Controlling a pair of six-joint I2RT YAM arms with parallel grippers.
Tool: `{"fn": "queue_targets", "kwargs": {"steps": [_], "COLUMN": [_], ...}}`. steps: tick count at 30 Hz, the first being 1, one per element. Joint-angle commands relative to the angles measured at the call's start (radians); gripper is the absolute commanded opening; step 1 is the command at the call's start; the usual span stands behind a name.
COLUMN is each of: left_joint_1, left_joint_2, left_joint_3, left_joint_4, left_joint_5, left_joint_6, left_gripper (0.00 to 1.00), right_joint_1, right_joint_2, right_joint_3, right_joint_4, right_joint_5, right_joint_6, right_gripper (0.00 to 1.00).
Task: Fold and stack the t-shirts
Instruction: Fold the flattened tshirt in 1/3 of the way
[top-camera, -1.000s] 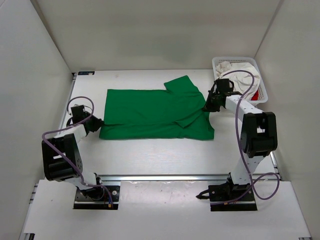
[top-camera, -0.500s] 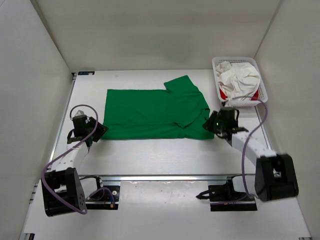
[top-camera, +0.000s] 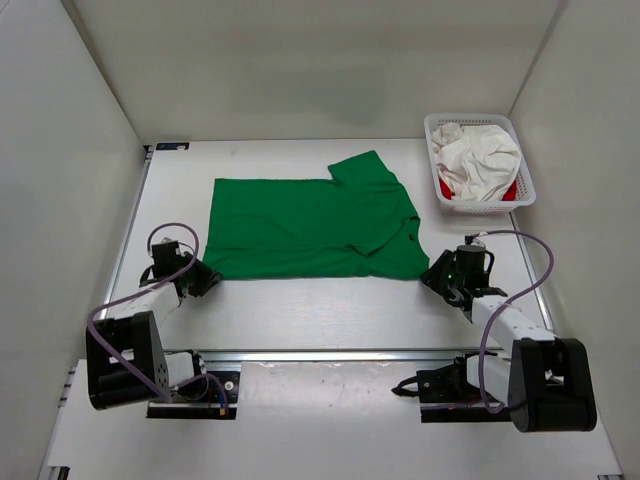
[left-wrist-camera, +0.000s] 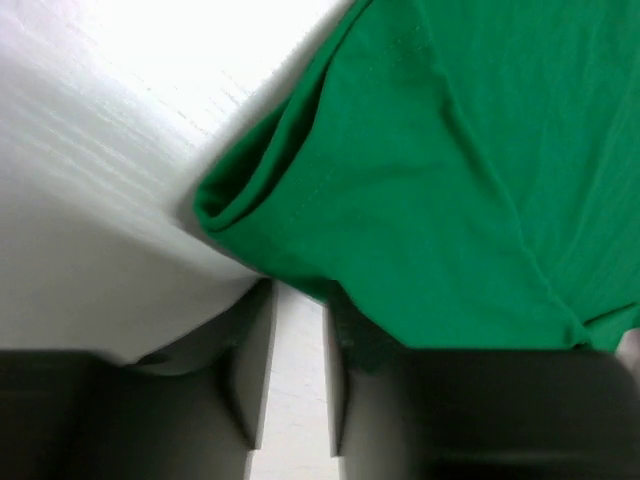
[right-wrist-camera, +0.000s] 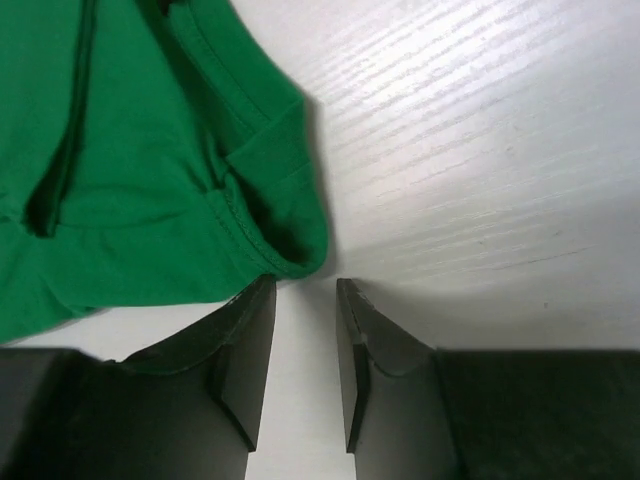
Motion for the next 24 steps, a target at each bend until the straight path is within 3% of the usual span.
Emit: {"fn": "queue_targets", "kwargs": {"steps": [1, 9, 12, 24], "left_joint_1": [0.012, 0.009, 0.023, 0.056], "left_joint_2": [0.043, 0.090, 0.074, -0.056], "left_joint_3": [-0.006, 0.025, 0.054, 0.016], "left_joint_4": [0.046, 0.092, 0.072, -0.115], "left_joint_5": [0.020, -0.016, -0.029, -0.077], "left_joint_6": [-0.021, -0.038, -0.015, 0.086], "left_gripper": [0.33, 0.00, 0.00, 0.00], "right_joint_1": [-0.015, 0.001, -0.002, -0.021], "right_joint_2": [0.070, 0.136, 0.123, -0.025], "right_joint_3": [0.021, 0.053, 0.064, -0.008], "right_joint_4": [0.094, 0.160, 0.132, -0.095], "right_joint_5": [0.001, 0.003, 0.015, -0.008], "right_joint_6": [0.010, 0.016, 0.018, 0.004], "right_gripper": [0.27, 0.06, 0.00, 0.00]}}
